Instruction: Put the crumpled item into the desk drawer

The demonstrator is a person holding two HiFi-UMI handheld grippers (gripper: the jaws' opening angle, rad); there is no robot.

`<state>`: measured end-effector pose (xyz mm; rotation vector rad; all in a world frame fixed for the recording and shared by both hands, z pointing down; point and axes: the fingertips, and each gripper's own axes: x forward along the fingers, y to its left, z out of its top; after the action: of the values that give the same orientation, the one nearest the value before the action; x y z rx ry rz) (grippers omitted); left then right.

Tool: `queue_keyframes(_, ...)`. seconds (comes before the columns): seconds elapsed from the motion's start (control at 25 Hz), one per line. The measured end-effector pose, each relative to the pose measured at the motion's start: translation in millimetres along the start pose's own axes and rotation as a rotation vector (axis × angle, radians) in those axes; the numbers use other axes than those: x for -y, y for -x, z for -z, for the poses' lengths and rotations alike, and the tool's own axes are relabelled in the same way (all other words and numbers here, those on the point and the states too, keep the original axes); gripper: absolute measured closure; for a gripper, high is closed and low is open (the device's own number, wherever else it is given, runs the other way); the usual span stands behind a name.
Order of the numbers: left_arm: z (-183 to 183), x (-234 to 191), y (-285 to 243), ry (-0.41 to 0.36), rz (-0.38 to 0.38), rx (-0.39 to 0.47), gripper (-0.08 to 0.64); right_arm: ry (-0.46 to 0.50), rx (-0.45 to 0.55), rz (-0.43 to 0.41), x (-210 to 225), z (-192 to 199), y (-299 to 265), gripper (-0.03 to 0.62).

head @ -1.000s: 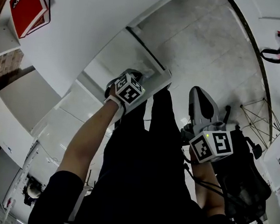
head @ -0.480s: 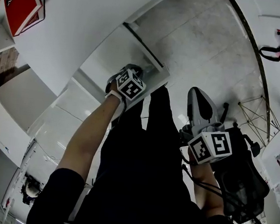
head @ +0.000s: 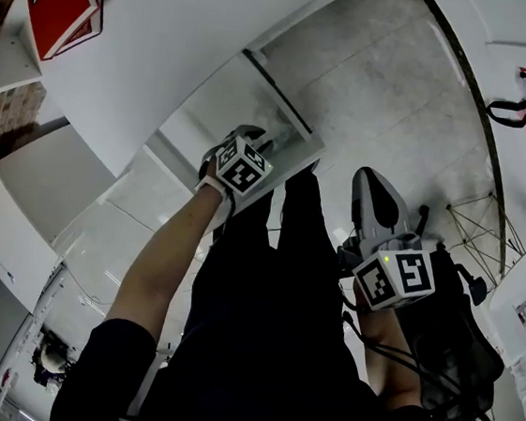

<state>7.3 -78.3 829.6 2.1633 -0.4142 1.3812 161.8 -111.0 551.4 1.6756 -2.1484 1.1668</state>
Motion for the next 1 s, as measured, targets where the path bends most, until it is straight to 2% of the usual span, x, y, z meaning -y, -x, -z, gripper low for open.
queue_keyframes(0.16, -4, -2, 25, 0.017, -0.026, 0.047, 0.453, 0.013, 0.013, -0.015, -7, -6, 3, 0.591)
queue_keyframes(0.6, -40, 10, 146, 0.100, -0.102, 0.295, 0.454, 0.076, 0.061, -0.083, -46, -24, 15, 0.591)
queue_keyframes(1.0, -88, 40, 266, 0.054, -0.182, 0.518, 0.454, 0.141, 0.125, -0.151, -88, -52, 34, 0.591)
